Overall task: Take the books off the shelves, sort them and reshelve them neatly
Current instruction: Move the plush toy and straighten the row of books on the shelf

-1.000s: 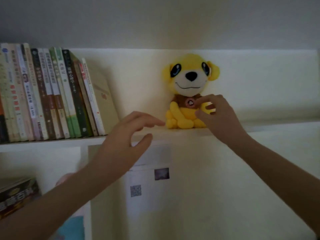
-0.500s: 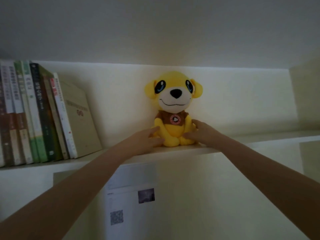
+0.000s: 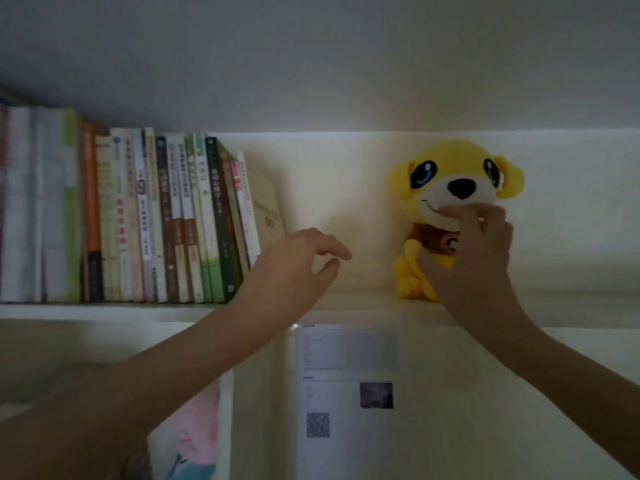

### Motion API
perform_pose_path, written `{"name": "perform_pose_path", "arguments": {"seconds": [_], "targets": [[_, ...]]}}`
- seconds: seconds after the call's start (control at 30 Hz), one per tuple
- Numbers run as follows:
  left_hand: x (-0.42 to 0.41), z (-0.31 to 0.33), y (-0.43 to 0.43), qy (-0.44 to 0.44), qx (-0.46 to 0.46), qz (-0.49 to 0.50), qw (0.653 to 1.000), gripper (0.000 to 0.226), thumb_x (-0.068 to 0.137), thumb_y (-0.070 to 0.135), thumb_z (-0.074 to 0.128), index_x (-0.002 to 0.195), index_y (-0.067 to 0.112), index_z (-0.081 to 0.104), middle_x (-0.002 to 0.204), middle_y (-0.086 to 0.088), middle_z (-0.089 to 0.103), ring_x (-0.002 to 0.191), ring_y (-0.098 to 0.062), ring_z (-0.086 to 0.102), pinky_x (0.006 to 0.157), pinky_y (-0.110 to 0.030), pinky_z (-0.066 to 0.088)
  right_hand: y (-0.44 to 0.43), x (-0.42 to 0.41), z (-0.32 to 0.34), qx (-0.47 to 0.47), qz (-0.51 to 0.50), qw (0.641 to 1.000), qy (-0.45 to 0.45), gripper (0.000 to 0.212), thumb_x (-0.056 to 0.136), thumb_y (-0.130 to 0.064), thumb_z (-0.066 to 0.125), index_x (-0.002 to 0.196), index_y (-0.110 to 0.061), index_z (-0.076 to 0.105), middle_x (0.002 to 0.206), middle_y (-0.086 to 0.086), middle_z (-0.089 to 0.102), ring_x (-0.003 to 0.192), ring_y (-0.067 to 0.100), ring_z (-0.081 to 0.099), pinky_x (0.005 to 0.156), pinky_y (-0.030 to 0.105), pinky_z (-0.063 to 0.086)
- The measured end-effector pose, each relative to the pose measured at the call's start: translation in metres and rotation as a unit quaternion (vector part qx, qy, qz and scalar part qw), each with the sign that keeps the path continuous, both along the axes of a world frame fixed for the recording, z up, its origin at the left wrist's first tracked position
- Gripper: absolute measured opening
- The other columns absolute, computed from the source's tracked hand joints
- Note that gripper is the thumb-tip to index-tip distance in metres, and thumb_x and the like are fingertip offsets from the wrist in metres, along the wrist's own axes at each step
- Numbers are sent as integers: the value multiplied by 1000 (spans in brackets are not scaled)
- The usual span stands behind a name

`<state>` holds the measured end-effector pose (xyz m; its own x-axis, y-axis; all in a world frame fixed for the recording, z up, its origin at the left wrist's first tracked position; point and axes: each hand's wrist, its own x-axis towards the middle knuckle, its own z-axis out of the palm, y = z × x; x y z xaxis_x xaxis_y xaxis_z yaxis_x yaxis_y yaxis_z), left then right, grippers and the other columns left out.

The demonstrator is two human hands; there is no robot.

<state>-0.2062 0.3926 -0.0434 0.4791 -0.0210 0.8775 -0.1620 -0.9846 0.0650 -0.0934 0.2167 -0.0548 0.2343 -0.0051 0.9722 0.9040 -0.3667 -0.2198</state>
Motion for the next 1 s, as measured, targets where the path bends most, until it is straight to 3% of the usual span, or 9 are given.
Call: {"name": "perform_pose_path", "arguments": {"seconds": [0.1,0.17,0.27,0.37,0.47,0.5,0.63,0.83,1.0], "targets": [[-44,-5,45,-87,39,81,992,30,83,11,65,108,27,65,118,4,55,115,-12,48,98,-19,34,48,-36,2,-73,187,975,93,24,88,-24,63,111,-18,58,108,-3,55,85,8,50,73,14,41],[-63,-5,81,-101,-18,162,981,55,79,18,72,129,24,52,137,-9,38,130,-26,32,108,-40,32,82,-47,14,-179,239,935,194,41,88,-38,63,124,-20,54,115,-5,56,89,8,53,67,15,40],[-80,-6,128,-72,-68,270,958,103,66,36,81,148,22,21,152,-21,10,140,-42,9,109,-63,19,127,-49,30,-340,263,873,230,56,87,-39,66,135,-18,48,127,3,58,101,14,58,83,24,49],[-86,-13,164,25,-184,277,943,125,61,48,81,150,28,-4,157,-9,-10,144,-32,-7,113,-62,9,157,-39,38,-411,246,851,214,56,81,-28,75,131,-14,54,129,7,59,114,21,57,101,35,46],[-86,-17,187,54,-144,330,931,140,41,92,54,151,27,-5,157,-8,-9,144,-31,-9,112,-64,8,164,-26,39,-432,253,837,222,68,70,-27,84,131,-15,55,126,2,62,113,17,59,103,36,45],[-87,-16,190,55,-138,335,930,145,34,96,49,150,28,-7,157,-10,-12,143,-34,-12,111,-65,7,165,-22,37,-433,249,839,217,72,67,-29,86,131,-17,54,125,0,62,112,15,59,102,36,46],[-96,-14,188,48,-175,318,931,140,51,61,78,136,42,-31,150,-8,-34,137,-39,-28,109,-67,4,173,-16,32,-410,221,865,184,79,61,-38,88,129,-21,51,123,-6,61,108,10,58,95,26,46],[-92,-8,194,91,-174,338,921,136,59,52,79,139,38,-31,147,-12,-39,136,-44,-28,110,-66,8,181,-13,30,-387,207,881,179,87,55,-44,88,130,-21,50,123,-5,61,109,12,57,95,29,48],[-94,-6,188,111,-179,341,916,132,62,52,76,139,38,-30,145,-14,-41,135,-45,-29,111,-66,8,180,-16,30,-389,237,866,206,85,57,-39,88,130,-20,49,121,-4,61,100,8,58,82,20,49]]}}
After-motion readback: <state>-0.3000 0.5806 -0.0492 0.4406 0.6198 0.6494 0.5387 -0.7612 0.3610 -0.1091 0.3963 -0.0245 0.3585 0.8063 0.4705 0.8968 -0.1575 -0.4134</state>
